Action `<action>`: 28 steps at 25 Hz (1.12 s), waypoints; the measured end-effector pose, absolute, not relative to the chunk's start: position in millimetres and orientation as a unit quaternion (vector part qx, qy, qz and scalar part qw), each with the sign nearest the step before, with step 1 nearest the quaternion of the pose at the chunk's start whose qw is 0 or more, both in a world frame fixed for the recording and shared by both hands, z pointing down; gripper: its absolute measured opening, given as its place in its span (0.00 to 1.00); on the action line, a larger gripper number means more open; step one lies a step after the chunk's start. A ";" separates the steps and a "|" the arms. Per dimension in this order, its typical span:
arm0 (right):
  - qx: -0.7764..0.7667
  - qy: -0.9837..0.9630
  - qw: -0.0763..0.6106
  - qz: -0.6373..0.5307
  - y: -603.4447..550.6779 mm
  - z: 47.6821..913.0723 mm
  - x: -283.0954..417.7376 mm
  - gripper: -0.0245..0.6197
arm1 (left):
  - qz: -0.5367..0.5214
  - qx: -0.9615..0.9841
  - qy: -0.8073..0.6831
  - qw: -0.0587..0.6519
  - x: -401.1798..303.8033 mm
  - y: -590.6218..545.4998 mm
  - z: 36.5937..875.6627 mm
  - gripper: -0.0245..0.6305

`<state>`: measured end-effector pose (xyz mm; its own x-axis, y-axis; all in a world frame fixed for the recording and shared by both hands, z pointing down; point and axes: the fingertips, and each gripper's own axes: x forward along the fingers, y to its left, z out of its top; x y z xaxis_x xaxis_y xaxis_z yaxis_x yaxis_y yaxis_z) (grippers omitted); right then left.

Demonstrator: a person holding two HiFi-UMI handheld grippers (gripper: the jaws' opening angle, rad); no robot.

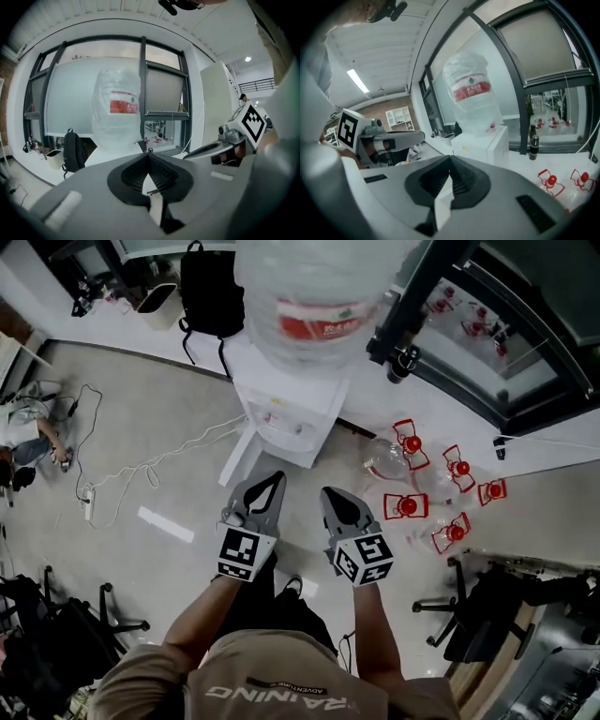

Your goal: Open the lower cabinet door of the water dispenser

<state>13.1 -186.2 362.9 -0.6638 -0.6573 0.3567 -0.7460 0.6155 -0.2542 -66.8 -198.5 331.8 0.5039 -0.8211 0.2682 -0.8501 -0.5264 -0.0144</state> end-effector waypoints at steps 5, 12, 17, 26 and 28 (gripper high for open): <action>0.406 -0.895 0.085 0.163 -186.9 296.1 -0.2 0.05 | 0.096 0.872 -0.478 0.047 -74.8 -190.1 273.6 0.04; 0.449 -0.888 0.067 0.068 -213.3 219.3 -21.1 0.05 | 0.056 0.884 -0.465 -0.003 -95.8 -214.2 200.4 0.04; 0.466 -0.882 0.050 0.042 -228.8 187.8 -37.8 0.05 | 0.030 0.891 -0.451 -0.032 -111.9 -232.5 170.6 0.04; 0.472 -0.877 0.092 -0.003 -248.3 174.0 -36.8 0.05 | 0.017 0.891 -0.453 -0.026 -112.0 -259.3 156.1 0.04; 0.463 -0.879 0.108 -0.023 -254.8 169.0 -34.2 0.05 | 0.019 0.889 -0.458 -0.028 -107.2 -264.3 152.4 0.04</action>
